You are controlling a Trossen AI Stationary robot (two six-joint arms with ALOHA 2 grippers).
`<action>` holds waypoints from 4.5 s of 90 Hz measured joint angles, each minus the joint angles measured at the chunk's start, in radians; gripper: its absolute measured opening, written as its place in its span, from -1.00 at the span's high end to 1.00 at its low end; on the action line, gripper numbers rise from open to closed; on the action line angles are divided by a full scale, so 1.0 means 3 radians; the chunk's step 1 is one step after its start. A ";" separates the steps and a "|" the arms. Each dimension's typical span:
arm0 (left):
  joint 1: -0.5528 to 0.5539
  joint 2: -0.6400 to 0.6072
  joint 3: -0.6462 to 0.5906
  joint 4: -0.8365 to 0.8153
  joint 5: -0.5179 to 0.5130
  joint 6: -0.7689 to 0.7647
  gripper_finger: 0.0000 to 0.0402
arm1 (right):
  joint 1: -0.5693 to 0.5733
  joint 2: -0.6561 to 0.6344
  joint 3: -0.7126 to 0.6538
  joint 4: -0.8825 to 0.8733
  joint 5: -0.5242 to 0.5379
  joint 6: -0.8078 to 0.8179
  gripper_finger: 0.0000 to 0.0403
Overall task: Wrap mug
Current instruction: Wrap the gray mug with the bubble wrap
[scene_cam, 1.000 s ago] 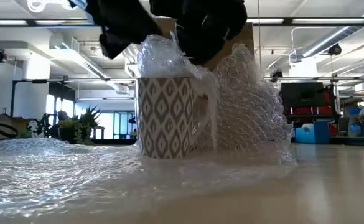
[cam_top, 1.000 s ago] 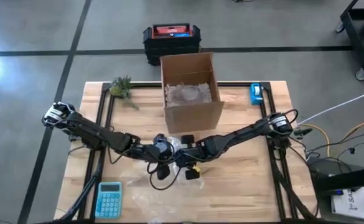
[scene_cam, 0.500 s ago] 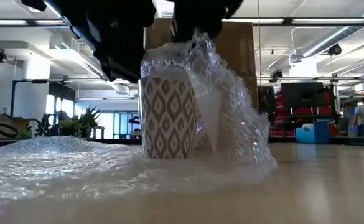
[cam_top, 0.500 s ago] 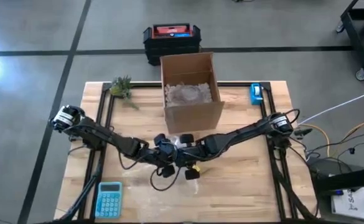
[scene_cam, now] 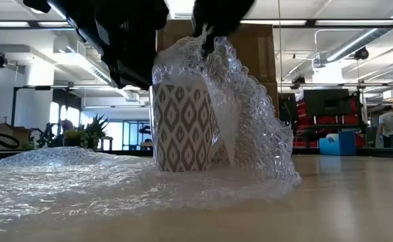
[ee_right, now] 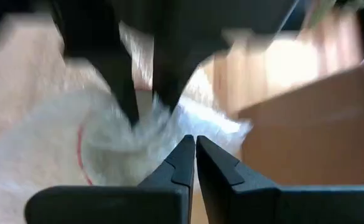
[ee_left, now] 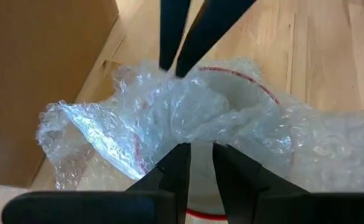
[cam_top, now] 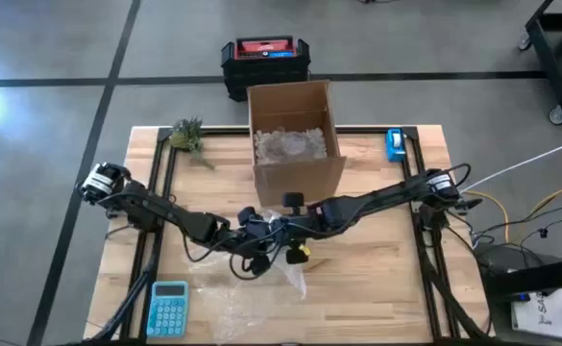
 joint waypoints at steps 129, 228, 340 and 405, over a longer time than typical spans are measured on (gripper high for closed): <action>-0.0073 0.0008 0.0132 -0.0212 -0.0296 0.0012 0.71 | 0.0021 0.0008 -0.0294 0.0365 -0.0458 0.0047 0.99; -0.0108 -0.0352 0.0088 -0.0123 0.0068 -0.0092 0.70 | 0.0001 0.0376 -0.0104 0.0406 -0.0564 0.0009 0.99; -0.0119 -0.0339 0.0031 -0.0301 0.0190 -0.0139 0.71 | -0.0143 0.0558 0.0161 0.0483 -0.0852 0.0208 0.99; -0.0148 -0.0210 -0.0008 -0.0209 -0.0206 -0.0125 0.71 | -0.0184 0.0492 0.0149 0.0491 -0.0895 0.0311 0.99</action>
